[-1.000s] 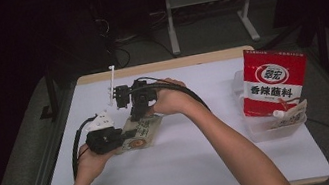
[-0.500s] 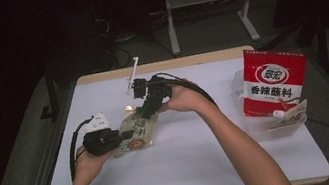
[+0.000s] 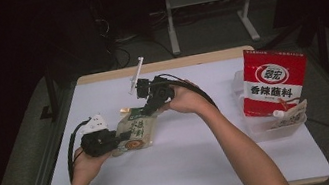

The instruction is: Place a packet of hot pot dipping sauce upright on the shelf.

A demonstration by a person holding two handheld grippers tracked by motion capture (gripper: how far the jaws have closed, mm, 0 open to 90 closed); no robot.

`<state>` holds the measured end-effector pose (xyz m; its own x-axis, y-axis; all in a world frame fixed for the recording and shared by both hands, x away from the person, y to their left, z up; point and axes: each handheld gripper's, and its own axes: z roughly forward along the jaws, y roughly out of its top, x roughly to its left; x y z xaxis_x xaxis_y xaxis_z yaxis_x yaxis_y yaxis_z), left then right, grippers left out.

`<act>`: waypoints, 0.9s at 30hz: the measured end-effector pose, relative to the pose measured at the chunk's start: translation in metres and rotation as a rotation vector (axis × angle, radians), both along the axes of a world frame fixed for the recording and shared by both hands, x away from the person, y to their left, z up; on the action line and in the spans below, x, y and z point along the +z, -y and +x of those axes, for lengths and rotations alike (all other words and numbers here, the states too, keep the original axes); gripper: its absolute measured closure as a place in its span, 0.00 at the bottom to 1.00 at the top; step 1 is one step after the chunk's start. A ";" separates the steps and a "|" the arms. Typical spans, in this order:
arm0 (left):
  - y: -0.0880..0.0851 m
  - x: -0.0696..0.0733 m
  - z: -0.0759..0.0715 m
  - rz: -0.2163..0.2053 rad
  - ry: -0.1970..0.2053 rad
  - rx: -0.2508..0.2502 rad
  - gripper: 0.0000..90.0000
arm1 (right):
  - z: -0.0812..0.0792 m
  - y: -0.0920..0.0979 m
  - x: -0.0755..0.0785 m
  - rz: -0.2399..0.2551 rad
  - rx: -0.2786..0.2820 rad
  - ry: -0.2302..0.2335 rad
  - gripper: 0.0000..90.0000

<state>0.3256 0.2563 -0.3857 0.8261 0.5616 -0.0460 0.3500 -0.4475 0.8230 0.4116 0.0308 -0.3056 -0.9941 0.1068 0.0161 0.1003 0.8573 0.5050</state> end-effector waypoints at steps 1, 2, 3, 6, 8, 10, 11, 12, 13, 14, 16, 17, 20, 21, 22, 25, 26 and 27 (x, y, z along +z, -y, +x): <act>-0.001 0.000 0.000 -0.003 0.002 0.002 0.91 | 0.000 -0.001 0.001 0.002 0.008 -0.001 1.00; -0.001 0.000 0.000 -0.008 0.001 0.007 0.91 | -0.001 -0.001 0.002 -0.001 0.008 0.002 1.00; -0.001 0.000 -0.001 -0.008 0.002 0.011 0.89 | -0.002 -0.002 0.003 -0.003 0.013 0.000 1.00; -0.003 0.001 -0.002 -0.006 0.014 0.019 0.84 | -0.006 -0.004 0.009 -0.017 0.028 0.009 1.00; -0.004 0.002 -0.003 -0.008 0.016 0.029 0.81 | -0.008 -0.005 0.012 -0.026 0.038 0.015 1.00; -0.006 0.003 -0.003 -0.010 0.015 0.044 0.79 | -0.009 -0.005 0.014 -0.039 0.039 0.026 1.00; -0.007 0.003 -0.003 -0.013 0.018 0.046 0.77 | -0.009 -0.004 0.016 -0.049 0.037 0.030 1.00; -0.009 0.003 -0.004 -0.011 0.017 0.051 0.76 | -0.009 -0.003 0.017 -0.052 0.036 0.028 1.00; -0.011 0.003 -0.004 -0.013 0.014 0.056 0.75 | -0.009 -0.001 0.019 -0.061 0.033 0.033 1.00; -0.011 0.003 -0.004 -0.013 0.014 0.056 0.75 | -0.009 0.000 0.020 -0.067 0.033 0.036 1.00; -0.014 0.002 -0.005 -0.017 0.008 0.066 0.73 | -0.009 0.004 0.023 -0.076 0.024 0.039 1.00; -0.015 0.002 -0.005 -0.016 0.010 0.067 0.72 | -0.009 0.006 0.024 -0.077 0.019 0.042 1.00; -0.016 0.000 -0.006 -0.013 0.007 0.078 0.70 | -0.008 0.012 0.028 -0.100 0.010 0.042 1.00; -0.017 0.000 -0.007 -0.013 0.005 0.082 0.69 | -0.008 0.014 0.028 -0.105 0.006 0.044 1.00; -0.017 -0.001 -0.008 -0.021 0.002 0.089 0.68 | -0.007 0.016 0.029 -0.112 0.004 0.046 1.00; -0.019 -0.003 -0.009 -0.016 0.000 0.099 0.64 | -0.006 0.024 0.033 -0.120 -0.006 0.039 1.00; -0.019 -0.004 -0.010 -0.023 -0.002 0.107 0.64 | -0.006 0.026 0.034 -0.122 -0.008 0.042 1.00; -0.019 -0.005 -0.010 -0.018 0.000 0.107 0.63 | -0.006 0.030 0.035 -0.122 -0.009 0.041 1.00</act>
<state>0.3153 0.2755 -0.3905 0.7617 0.6454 -0.0567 0.3949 -0.3931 0.8304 0.4061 0.0011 -0.2703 -0.9927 0.1147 -0.0384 0.0898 0.9117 0.4008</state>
